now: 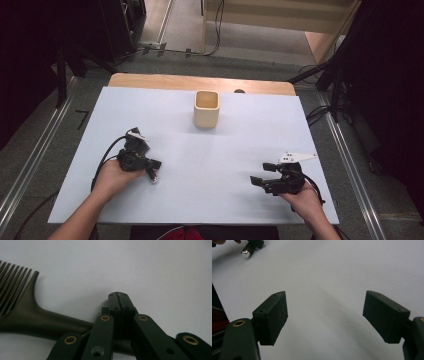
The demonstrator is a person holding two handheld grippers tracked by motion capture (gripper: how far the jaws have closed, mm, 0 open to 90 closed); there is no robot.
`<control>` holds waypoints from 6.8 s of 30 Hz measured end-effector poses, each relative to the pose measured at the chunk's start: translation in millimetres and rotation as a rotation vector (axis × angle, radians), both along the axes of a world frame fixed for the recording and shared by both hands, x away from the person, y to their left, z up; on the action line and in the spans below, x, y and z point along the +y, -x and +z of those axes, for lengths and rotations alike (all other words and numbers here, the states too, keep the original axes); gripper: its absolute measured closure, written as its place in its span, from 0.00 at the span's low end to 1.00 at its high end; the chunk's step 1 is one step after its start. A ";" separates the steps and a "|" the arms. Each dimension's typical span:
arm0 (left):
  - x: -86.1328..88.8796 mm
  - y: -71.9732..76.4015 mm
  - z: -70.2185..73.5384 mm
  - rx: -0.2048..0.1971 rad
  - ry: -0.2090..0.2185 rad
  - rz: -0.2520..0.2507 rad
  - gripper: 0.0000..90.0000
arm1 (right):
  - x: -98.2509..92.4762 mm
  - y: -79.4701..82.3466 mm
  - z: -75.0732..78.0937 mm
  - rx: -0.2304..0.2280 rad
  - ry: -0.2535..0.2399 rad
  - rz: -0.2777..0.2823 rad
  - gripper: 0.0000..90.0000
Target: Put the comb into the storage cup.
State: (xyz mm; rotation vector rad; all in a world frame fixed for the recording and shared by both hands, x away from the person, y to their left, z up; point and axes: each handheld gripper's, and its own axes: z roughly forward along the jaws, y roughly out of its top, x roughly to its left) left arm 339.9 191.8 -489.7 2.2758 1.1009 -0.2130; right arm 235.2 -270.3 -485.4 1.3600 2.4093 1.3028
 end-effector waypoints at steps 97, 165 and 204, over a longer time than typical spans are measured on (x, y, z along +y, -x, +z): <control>29.3 51.6 34.7 -0.323 0.169 -0.010 0.26 | -4.2 2.1 0.5 -0.001 -0.003 -0.014 0.20; 86.7 52.2 32.8 -0.351 0.060 0.282 0.30 | 10.5 -11.2 1.9 -0.011 0.010 0.051 0.20; 78.4 58.6 -5.9 -0.366 -0.046 0.240 0.41 | 12.8 -15.0 2.8 -0.017 0.013 0.047 0.20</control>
